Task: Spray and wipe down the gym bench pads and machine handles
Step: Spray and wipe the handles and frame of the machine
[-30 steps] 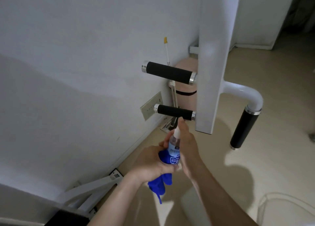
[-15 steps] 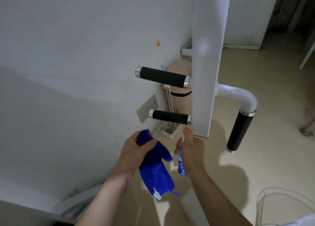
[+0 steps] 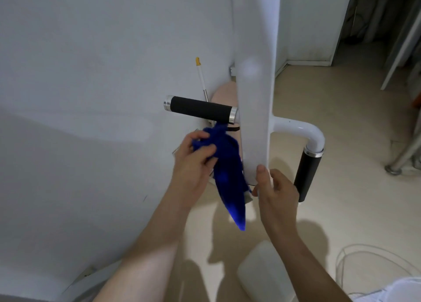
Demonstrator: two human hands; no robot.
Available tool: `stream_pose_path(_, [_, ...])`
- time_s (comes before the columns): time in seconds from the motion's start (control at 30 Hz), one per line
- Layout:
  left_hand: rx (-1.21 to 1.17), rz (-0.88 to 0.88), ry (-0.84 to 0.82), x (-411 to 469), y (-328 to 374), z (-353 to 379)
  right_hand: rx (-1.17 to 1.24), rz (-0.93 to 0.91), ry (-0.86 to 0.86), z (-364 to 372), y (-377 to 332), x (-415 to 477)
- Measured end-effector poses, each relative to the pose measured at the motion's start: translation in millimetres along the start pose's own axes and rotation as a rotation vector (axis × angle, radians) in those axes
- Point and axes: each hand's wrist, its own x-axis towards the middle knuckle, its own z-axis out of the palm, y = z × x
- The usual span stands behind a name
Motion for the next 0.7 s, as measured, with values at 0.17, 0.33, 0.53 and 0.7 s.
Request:
stream_pose_path(0.17, [1.867,0.428,-0.264,22.8,-41.4,-6.6,-0.142,0.012,-0.046,-11.0,-4.5,19.4])
stream_pose_path(0.33, [2.047,0.398,-0.317,51.6,-41.1,-4.8,-0.284,-0.011,-0.356,-6.2,-19.5,47.9])
stream_pose_path(0.53, [2.007,0.343,-0.514,77.8,-29.3,12.7,-0.599,-0.094,-0.302,-4.0,-18.7,56.7])
stream_pose_path(0.7, [1.729,-0.079,-0.603,88.4,-13.9,-14.8,-0.636,-0.108,-0.323,-8.5,-14.4,53.7])
